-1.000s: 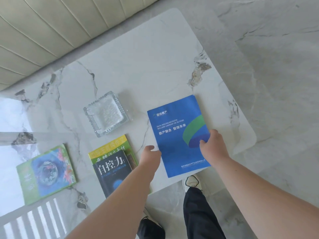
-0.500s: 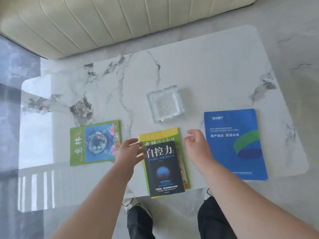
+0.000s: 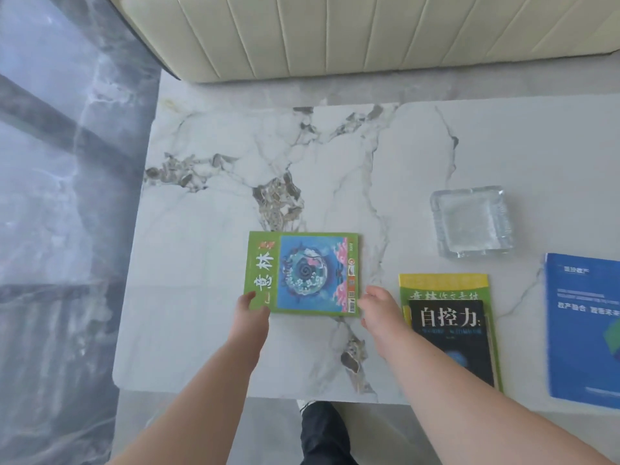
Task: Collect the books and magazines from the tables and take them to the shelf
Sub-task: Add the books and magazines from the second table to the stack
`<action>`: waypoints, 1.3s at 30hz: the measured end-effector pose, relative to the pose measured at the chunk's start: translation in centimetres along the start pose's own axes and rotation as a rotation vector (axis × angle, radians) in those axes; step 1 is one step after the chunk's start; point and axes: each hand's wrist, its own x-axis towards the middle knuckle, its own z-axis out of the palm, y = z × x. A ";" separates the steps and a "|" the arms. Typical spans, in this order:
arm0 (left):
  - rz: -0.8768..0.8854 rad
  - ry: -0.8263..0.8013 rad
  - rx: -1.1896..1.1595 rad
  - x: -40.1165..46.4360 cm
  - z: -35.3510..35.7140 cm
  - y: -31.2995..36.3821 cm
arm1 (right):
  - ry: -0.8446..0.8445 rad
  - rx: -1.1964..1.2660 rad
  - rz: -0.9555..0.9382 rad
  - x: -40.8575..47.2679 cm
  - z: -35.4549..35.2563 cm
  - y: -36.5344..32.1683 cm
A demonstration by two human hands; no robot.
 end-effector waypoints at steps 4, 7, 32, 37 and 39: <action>-0.024 -0.113 0.074 3.9 -1.8 0.8 | 0.009 -0.070 -0.034 0.9 2.9 0.6; -0.043 -0.174 0.058 5.4 -2.6 1.0 | 0.059 -0.049 -0.022 2.0 3.7 1.2; 0.058 -0.116 -0.446 -8.0 13.1 6.8 | 0.030 0.531 -0.297 -5.0 -17.0 0.8; 0.093 -0.539 -0.582 -18.1 27.2 6.5 | -0.011 0.837 -0.214 -5.8 -29.0 3.7; 0.111 -0.589 -0.428 -21.9 33.0 5.4 | -0.028 0.883 -0.156 -5.9 -33.3 5.5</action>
